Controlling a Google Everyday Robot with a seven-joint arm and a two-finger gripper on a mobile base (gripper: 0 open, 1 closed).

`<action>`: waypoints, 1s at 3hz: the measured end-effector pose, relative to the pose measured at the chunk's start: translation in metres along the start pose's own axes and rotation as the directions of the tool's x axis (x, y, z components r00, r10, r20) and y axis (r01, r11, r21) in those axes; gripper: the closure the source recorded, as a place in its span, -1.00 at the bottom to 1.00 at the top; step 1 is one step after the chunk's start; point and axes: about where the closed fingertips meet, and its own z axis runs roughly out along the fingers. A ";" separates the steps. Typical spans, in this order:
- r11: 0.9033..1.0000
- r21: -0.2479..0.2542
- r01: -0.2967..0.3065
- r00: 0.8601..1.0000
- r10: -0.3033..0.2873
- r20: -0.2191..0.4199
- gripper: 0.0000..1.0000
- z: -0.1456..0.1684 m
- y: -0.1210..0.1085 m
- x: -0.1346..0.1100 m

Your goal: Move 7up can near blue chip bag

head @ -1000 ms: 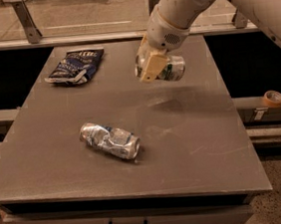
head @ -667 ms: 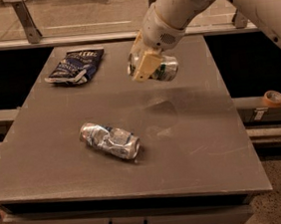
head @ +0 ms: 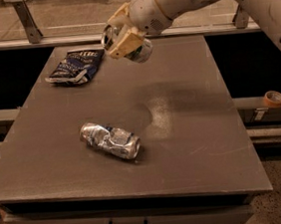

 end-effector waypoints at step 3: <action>0.996 0.036 -0.076 0.981 0.069 0.180 1.00 0.040 -0.004 -0.016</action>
Offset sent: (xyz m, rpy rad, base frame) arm 0.0079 0.0173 -0.0001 0.1345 0.0086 -0.0109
